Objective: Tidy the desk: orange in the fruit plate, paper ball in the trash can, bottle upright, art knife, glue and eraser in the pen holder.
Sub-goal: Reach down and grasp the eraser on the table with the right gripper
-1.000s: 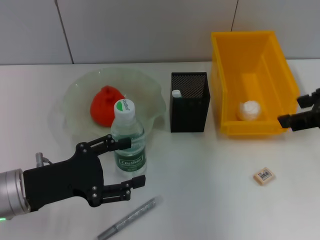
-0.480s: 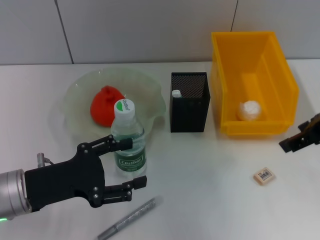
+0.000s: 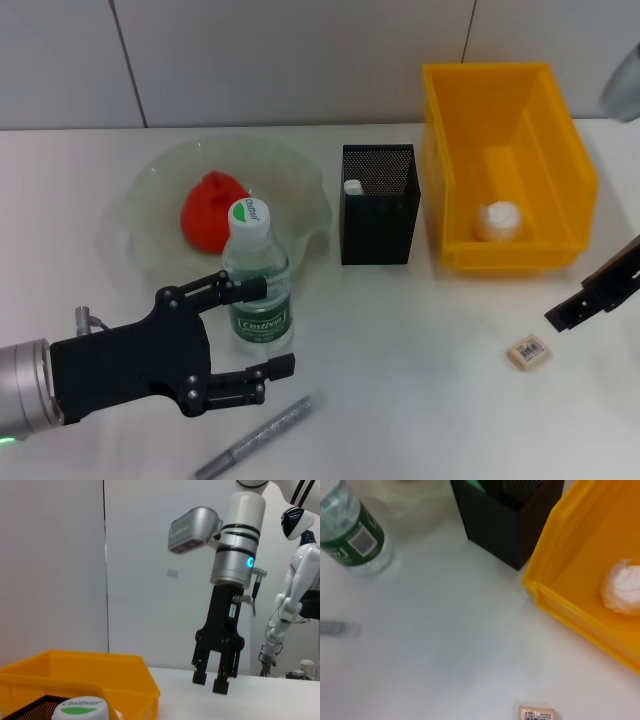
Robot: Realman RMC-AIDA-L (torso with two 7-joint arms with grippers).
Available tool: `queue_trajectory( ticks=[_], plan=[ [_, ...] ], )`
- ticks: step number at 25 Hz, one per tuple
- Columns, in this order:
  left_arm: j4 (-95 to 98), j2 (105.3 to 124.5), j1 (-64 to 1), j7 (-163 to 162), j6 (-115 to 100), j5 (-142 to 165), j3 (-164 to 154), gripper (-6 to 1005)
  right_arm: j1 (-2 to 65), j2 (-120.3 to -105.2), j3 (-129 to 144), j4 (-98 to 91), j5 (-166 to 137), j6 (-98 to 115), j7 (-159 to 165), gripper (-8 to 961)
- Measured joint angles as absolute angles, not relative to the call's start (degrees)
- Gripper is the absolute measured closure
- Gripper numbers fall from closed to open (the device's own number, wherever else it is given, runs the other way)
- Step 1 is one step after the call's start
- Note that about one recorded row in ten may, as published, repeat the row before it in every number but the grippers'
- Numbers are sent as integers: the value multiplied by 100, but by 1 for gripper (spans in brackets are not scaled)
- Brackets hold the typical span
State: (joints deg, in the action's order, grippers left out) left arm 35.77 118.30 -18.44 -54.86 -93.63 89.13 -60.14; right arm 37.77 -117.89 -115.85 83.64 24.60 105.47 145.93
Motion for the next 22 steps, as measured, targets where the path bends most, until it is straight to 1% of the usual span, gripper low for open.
queue_trajectory(
  ticks=[7, 22],
  plan=[
    [3568, 11837, -1846, -5484, -9370, 8916, -6054, 167, 3925, -11821, -10966, 7932, 2257, 10158, 14771, 274],
    [3508, 11839, -1854, -5465, -9341, 8922, -6091, 167, 4208, -11821, -10495, 6855, 2161, 9383, 14887, 287]
  ],
)
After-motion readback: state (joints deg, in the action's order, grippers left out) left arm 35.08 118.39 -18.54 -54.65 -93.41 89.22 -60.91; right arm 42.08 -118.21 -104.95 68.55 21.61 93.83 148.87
